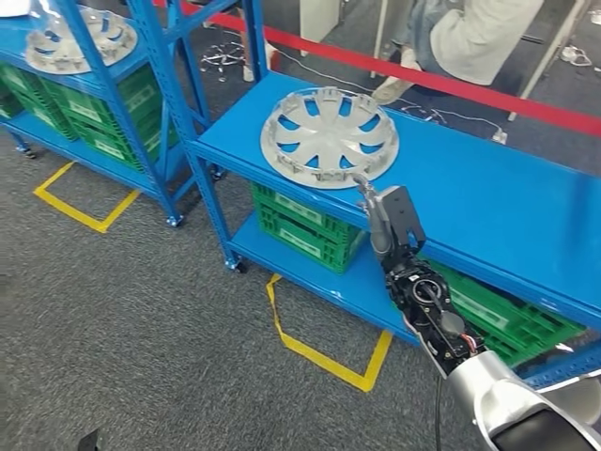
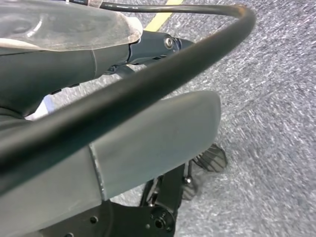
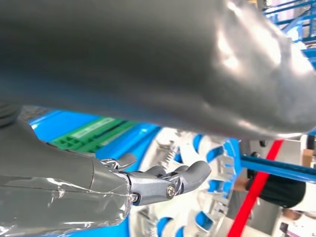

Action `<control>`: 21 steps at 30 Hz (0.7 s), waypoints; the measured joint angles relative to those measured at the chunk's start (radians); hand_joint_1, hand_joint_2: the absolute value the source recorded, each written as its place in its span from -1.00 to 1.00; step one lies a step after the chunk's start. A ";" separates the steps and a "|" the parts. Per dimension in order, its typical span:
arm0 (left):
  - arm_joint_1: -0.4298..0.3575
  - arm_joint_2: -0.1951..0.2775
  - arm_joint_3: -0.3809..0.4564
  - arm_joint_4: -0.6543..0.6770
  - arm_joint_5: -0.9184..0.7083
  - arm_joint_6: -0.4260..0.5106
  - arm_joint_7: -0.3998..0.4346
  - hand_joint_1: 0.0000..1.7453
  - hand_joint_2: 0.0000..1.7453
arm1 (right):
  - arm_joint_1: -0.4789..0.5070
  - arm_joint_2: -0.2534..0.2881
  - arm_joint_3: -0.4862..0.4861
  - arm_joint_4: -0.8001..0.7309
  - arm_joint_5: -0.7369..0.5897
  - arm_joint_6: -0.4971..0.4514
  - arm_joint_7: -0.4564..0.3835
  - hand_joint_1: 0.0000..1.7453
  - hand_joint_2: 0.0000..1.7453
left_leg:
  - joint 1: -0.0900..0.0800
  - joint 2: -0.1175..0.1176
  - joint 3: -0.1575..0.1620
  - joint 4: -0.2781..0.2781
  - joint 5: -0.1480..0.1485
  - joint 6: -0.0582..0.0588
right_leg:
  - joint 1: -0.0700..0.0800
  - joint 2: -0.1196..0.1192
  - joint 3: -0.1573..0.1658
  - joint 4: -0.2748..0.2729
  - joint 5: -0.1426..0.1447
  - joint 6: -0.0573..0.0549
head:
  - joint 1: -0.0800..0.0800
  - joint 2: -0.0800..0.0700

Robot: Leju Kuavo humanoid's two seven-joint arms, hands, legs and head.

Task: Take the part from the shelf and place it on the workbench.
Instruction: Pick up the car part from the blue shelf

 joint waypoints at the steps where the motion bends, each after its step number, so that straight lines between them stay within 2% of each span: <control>1: 0.000 0.000 0.000 0.000 0.001 0.001 0.000 -1.00 -1.00 | -0.004 0.001 0.000 0.004 -0.004 0.000 -0.004 -1.00 -1.00 | -0.001 -0.004 0.004 0.002 -0.006 -0.005 | -0.001 0.004 0.030 -0.066 0.025 -0.003 | 0.004 0.000; 2: 0.000 0.000 0.000 0.000 0.002 0.001 0.000 -1.00 -1.00 | -0.007 0.003 0.001 0.007 -0.007 0.000 -0.007 -1.00 -1.00 | -0.002 -0.007 0.004 0.004 -0.009 -0.010 | 0.000 0.009 0.049 -0.108 0.036 -0.007 | 0.007 0.000; 3: 0.000 0.000 0.000 0.000 0.002 0.001 0.000 -1.00 -1.00 | -0.009 0.004 0.001 0.010 -0.010 0.000 -0.010 -1.00 -1.00 | -0.003 -0.009 0.003 0.004 -0.011 -0.016 | 0.002 0.012 0.059 -0.127 0.033 -0.012 | 0.007 0.000; 5: 0.001 0.001 0.000 0.000 0.002 0.002 0.000 -1.00 -1.00 | -0.011 0.008 0.002 0.013 -0.013 -0.001 -0.015 -1.00 -1.00 | 0.000 -0.010 0.004 0.003 -0.015 -0.027 | 0.004 0.012 0.069 -0.136 0.029 -0.024 | 0.003 0.000; 7: 0.001 0.001 0.000 0.000 0.003 0.002 0.000 -1.00 -1.00 | -0.014 0.011 0.002 0.015 -0.016 -0.004 -0.019 -1.00 -1.00 | 0.001 0.006 -0.010 0.043 -0.033 -0.037 | 0.002 0.010 0.087 -0.147 0.026 -0.037 | -0.004 0.000; 8: 0.000 0.001 0.000 0.000 0.003 0.002 0.000 -1.00 -1.00 | -0.016 0.012 0.002 0.016 -0.016 -0.005 -0.020 -1.00 -1.00 | 0.001 0.016 -0.038 0.096 -0.053 -0.041 | 0.001 0.007 0.097 -0.152 0.024 -0.043 | -0.011 0.000; 10: -0.003 0.000 0.000 0.000 0.003 0.002 0.000 -1.00 -1.00 | -0.018 0.013 0.002 0.019 -0.017 -0.005 -0.021 -1.00 -1.00 | 0.000 0.031 -0.134 0.244 -0.095 -0.045 | 0.003 0.001 0.109 -0.154 0.012 -0.050 | -0.026 0.000; 11: -0.003 0.000 0.000 0.000 0.003 0.002 0.000 -1.00 -1.00 | -0.017 0.013 0.002 0.021 -0.017 -0.005 -0.021 -1.00 -1.00 | 0.001 0.033 -0.178 0.300 -0.101 -0.046 | 0.004 -0.001 0.116 -0.154 0.004 -0.051 | -0.031 0.000; 12: -0.001 -0.001 0.000 0.000 0.003 0.002 0.000 -1.00 -1.00 | -0.015 0.013 0.003 0.024 -0.017 -0.005 -0.021 -1.00 -1.00 | 0.002 0.035 -0.205 0.320 -0.087 -0.046 | 0.005 -0.002 0.125 -0.154 -0.005 -0.051 | -0.034 0.000; 13: 0.001 -0.001 0.000 0.000 0.002 0.002 0.000 -1.00 -1.00 | -0.014 0.013 0.003 0.025 -0.017 -0.006 -0.022 -1.00 -1.00 | 0.002 0.036 -0.208 0.296 -0.052 -0.045 | 0.005 -0.002 0.137 -0.154 -0.015 -0.050 | -0.038 0.000; 14: 0.003 -0.001 0.000 0.000 0.002 0.001 0.000 -1.00 -1.00 | -0.014 0.014 0.003 0.026 -0.018 -0.007 -0.023 -1.00 -1.00 | 0.002 0.038 -0.191 0.233 -0.001 -0.042 | 0.005 -0.003 0.152 -0.154 -0.026 -0.049 | -0.042 0.000; 15: 0.004 0.000 0.000 0.000 0.002 0.001 0.000 -1.00 -1.00 | -0.014 0.014 0.003 0.026 -0.018 -0.009 -0.025 -1.00 -1.00 | 0.001 0.042 -0.161 0.156 0.045 -0.039 | 0.005 -0.005 0.162 -0.155 -0.038 -0.046 | -0.046 0.000; 16: 0.004 0.002 0.000 0.000 0.002 0.001 0.000 -1.00 -1.00 | -0.016 0.014 0.003 0.026 -0.019 -0.012 -0.026 -1.00 -1.00 | -0.002 0.045 -0.132 0.090 0.071 -0.034 | 0.007 -0.006 0.169 -0.157 -0.051 -0.042 | -0.050 0.000; 17: 0.003 0.003 0.000 0.000 0.001 0.000 0.000 -1.00 -1.00 | -0.017 0.014 0.003 0.026 -0.020 -0.015 -0.027 -1.00 -1.00 | -0.006 0.048 -0.110 0.046 0.079 -0.028 | 0.008 -0.008 0.174 -0.161 -0.061 -0.037 | -0.052 0.000; 18: 0.002 0.003 0.000 0.000 0.001 -0.001 0.000 -1.00 -1.00 | -0.018 0.015 0.003 0.027 -0.021 -0.018 -0.028 -1.00 -1.00 | -0.010 0.050 -0.098 0.026 0.070 -0.022 | 0.009 -0.009 0.182 -0.165 -0.067 -0.032 | -0.051 0.000; 20: 0.000 0.004 0.000 0.000 0.001 -0.002 0.000 -1.00 -1.00 | -0.017 0.015 0.003 0.026 -0.023 -0.021 -0.028 -1.00 -1.00 | -0.011 0.049 -0.083 0.017 0.049 -0.007 | 0.010 -0.010 0.201 -0.165 -0.069 -0.023 | -0.049 0.000; 21: 0.002 0.005 0.000 0.000 0.002 -0.002 0.001 -1.00 -1.00 | -0.016 0.015 0.003 0.025 -0.023 -0.022 -0.028 -1.00 -1.00 | -0.010 0.048 -0.071 0.012 0.042 0.000 | 0.009 -0.009 0.199 -0.144 -0.066 -0.019 | -0.046 0.000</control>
